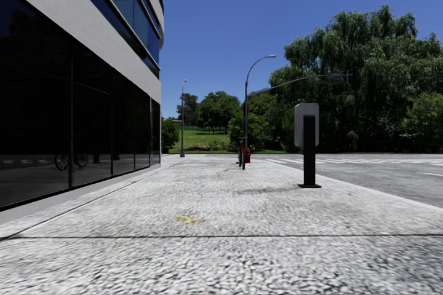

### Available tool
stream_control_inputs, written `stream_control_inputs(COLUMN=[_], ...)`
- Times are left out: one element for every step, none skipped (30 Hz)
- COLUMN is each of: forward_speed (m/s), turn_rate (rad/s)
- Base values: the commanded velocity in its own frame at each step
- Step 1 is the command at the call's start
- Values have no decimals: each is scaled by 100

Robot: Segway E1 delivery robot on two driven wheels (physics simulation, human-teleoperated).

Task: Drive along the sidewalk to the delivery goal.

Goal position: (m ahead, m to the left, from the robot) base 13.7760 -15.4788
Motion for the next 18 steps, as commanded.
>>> stream_control_inputs(forward_speed=[200,200,200,200,200,200,200,200,200,200,200,200,199,199,199,199,199,198], turn_rate=[0,0,0,0,0,0,0,0,0,0,0,0,0,0,0,0,0,0])
